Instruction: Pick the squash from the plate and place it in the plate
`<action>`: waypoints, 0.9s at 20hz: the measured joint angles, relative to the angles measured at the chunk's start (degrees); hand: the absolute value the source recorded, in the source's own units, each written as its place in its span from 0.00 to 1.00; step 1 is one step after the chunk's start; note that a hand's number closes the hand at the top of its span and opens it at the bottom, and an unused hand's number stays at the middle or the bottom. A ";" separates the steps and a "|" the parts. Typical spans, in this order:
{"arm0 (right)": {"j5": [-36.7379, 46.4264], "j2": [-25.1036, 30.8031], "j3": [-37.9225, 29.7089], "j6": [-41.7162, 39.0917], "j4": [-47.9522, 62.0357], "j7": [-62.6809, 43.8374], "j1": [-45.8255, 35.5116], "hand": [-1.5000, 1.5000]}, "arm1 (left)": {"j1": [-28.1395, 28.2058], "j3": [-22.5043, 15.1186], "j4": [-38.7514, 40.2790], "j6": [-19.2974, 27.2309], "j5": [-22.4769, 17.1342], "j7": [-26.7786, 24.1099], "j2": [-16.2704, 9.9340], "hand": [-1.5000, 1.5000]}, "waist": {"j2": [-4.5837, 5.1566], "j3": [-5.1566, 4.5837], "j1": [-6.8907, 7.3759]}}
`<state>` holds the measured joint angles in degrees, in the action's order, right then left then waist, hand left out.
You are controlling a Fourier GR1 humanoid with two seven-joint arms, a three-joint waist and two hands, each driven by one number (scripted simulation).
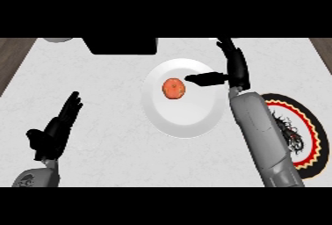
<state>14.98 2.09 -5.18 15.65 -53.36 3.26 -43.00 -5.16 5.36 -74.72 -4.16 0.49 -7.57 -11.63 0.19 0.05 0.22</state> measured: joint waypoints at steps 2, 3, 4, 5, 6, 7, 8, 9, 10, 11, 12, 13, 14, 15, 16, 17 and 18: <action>-3.94 2.59 -2.99 -3.97 -0.19 2.59 1.66 0.00 | 0.41 0.12 -0.93 -0.11 -0.17 0.34 -0.11 0.50 | -0.04 0.01 -0.01; -5.17 3.04 -3.64 -5.20 -0.86 3.69 3.10 0.00 | -0.05 0.60 -0.88 -0.45 -0.52 0.89 -0.62 0.50 | -0.09 0.00 -0.11; -6.52 4.31 -4.89 -6.71 -0.08 4.77 3.06 0.00 | 0.07 0.51 -0.88 -0.21 -0.28 0.62 -0.37 0.50 | -0.07 0.01 -0.04; -7.87 6.02 -6.04 -8.94 0.35 6.59 4.10 0.00 | 0.36 0.46 -0.96 -0.19 -0.18 0.49 -0.30 0.50 | -0.06 -0.01 -0.03; -8.89 7.32 -6.97 -10.67 1.00 8.59 5.06 0.00 | 0.49 0.59 -0.51 -0.29 -0.14 -0.08 -0.32 0.50 | -0.05 -0.01 -0.03; -9.87 8.52 -7.60 -12.63 1.15 10.03 6.20 0.00 | 0.96 0.38 -0.85 -0.15 0.12 -0.33 -0.10 0.50 | -0.07 -0.01 -0.04; -10.49 9.85 -8.40 -14.26 2.97 12.27 6.36 0.00 | 0.82 0.19 -1.04 -0.32 0.04 0.00 0.09 0.50 | -0.04 0.00 0.08; -11.04 11.20 -9.04 -16.00 3.93 14.51 7.42 0.00 | 0.40 0.37 -0.35 -0.34 0.16 -0.37 -0.04 0.50 | -0.01 -0.01 0.05; -11.55 12.77 -9.59 -17.93 5.02 15.96 7.82 0.00 | 0.43 0.13 -0.66 -0.25 0.31 -0.03 0.19 0.50 | 0.00 0.00 0.09; -11.97 14.34 -10.04 -19.94 6.22 17.43 8.00 0.00 | 0.45 0.05 -1.20 -0.16 0.32 0.57 0.29 0.50 | 0.00 0.00 0.15; -12.17 15.85 -10.52 -21.65 8.16 19.13 7.76 0.00 | 1.08 -0.23 -2.25 -0.06 0.50 0.95 0.42 0.50 | 0.01 0.01 0.31; -12.39 17.12 -11.01 -22.95 9.97 20.64 7.23 0.00 | 0.75 -0.12 -2.37 -0.08 0.47 1.25 0.38 0.50 | 0.02 0.01 0.36; -12.34 18.25 -11.31 -24.23 11.88 22.71 7.28 0.00 | 0.64 0.33 -1.89 -0.72 0.10 0.83 -0.06 0.50 | 0.04 0.00 0.42; -12.10 18.86 -11.34 -24.93 13.46 24.35 7.43 0.00 | 0.82 0.17 -3.19 -0.64 -0.03 1.97 0.14 0.50 | 0.03 0.00 0.46; -11.84 19.52 -11.34 -25.69 14.86 26.04 7.77 0.00 | 1.12 0.04 -3.57 -0.67 0.06 2.24 0.26 0.50 | 0.02 0.00 0.46; -11.50 20.52 -11.45 -26.58 16.81 27.93 7.66 0.00 | 1.82 -0.30 -3.95 -0.56 0.44 1.62 0.57 0.50 | 0.05 0.01 0.56; -11.07 21.27 -11.41 -27.27 18.52 29.71 7.78 0.00 | 2.09 -0.37 -3.99 -0.55 0.62 1.28 0.69 0.50 | 0.06 0.01 0.58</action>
<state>3.92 23.36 -16.59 -11.62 -34.84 32.97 -35.22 -3.07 4.99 -78.71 -4.71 1.11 -6.28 -10.94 0.25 0.05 0.79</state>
